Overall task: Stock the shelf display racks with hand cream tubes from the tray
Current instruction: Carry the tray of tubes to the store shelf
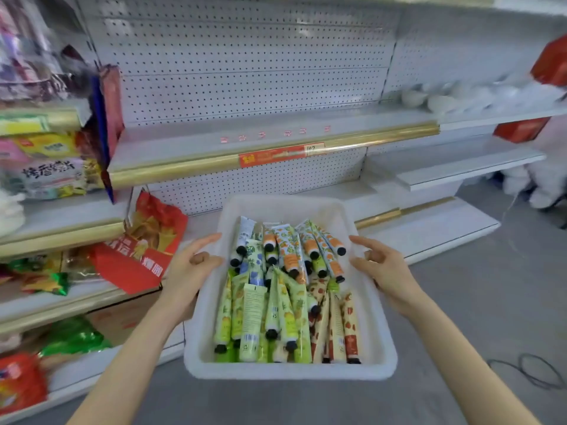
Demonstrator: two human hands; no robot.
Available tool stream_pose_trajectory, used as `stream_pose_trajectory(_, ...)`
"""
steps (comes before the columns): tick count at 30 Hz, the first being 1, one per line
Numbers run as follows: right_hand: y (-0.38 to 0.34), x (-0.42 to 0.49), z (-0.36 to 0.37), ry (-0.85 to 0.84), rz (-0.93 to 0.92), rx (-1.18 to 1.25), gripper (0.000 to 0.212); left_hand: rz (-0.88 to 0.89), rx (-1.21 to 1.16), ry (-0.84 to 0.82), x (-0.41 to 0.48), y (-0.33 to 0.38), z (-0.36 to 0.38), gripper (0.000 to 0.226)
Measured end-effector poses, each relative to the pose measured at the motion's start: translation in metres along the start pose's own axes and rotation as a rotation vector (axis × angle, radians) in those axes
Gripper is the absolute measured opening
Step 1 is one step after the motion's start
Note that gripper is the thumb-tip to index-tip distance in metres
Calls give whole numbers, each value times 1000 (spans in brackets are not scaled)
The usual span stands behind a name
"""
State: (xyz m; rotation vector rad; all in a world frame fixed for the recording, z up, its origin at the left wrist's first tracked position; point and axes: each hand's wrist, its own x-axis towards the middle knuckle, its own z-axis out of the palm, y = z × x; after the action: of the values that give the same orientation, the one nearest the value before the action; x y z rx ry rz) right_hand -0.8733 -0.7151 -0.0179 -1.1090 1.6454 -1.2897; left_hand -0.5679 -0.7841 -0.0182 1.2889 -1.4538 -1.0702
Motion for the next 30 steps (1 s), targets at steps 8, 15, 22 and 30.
stream_pose_trajectory(8,2,70,-32,146,-2,-15,37,58,33,-136,100,13,56,43)
stream_pose_trajectory(15,15,140,-94,199,38,6,33,69,75,-214,163,19,138,42)
stream_pose_trajectory(22,7,229,-179,133,12,-65,35,50,-9,-127,206,46,236,43)
stream_pose_trajectory(30,-12,322,-272,45,-39,-70,33,39,-98,-6,242,89,340,40)
